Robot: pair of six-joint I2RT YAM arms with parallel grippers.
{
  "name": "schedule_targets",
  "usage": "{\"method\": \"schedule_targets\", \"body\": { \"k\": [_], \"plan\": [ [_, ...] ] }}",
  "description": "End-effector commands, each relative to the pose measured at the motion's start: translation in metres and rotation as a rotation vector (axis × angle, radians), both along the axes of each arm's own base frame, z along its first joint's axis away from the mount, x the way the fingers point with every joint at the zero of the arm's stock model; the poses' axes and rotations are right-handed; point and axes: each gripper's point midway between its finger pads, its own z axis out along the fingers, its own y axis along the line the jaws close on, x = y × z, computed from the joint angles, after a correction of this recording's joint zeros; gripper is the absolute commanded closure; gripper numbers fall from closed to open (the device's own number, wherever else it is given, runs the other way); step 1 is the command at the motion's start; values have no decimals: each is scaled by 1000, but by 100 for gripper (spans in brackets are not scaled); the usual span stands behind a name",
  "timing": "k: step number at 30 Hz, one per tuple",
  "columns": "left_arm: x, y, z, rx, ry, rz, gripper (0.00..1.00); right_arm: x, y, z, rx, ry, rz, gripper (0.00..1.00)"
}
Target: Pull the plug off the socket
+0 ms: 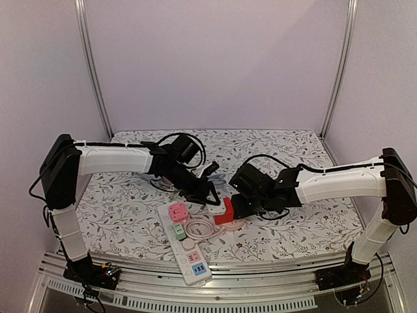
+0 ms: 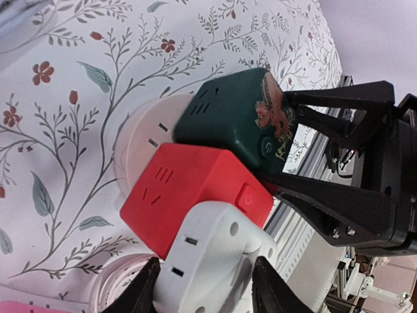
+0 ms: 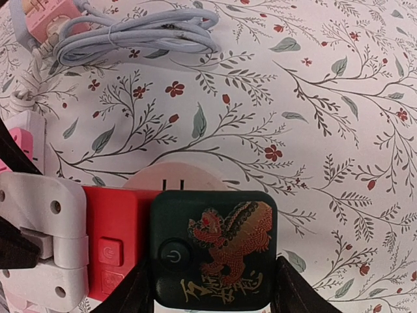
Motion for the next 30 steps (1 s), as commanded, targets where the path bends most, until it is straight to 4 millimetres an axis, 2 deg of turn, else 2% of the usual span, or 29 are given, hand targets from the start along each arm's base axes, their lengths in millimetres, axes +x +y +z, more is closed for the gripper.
{"method": "schedule_targets", "body": {
  "k": [1, 11, 16, 20, 24, 30],
  "plan": [
    [-7, 7, -31, 87, 35, -16, 56, -5, 12, 1, 60, 15, 13, 63],
    [-9, 7, -36, 96, 52, -17, 58, -1, 2, -1, 146, 61, -37, 63],
    [-8, 7, -36, 99, 47, -17, 58, -1, 2, 0, 142, 57, -39, 63],
    [-8, 8, -37, 107, 45, -19, 59, 0, -7, 0, 72, 37, -46, 62],
    [-7, 9, -35, 110, 36, -19, 59, -2, -19, 1, 11, 25, -45, 51],
    [-5, 9, -31, 114, 19, -22, 59, -10, -34, 21, 11, -15, 7, 29]
  ]
}}
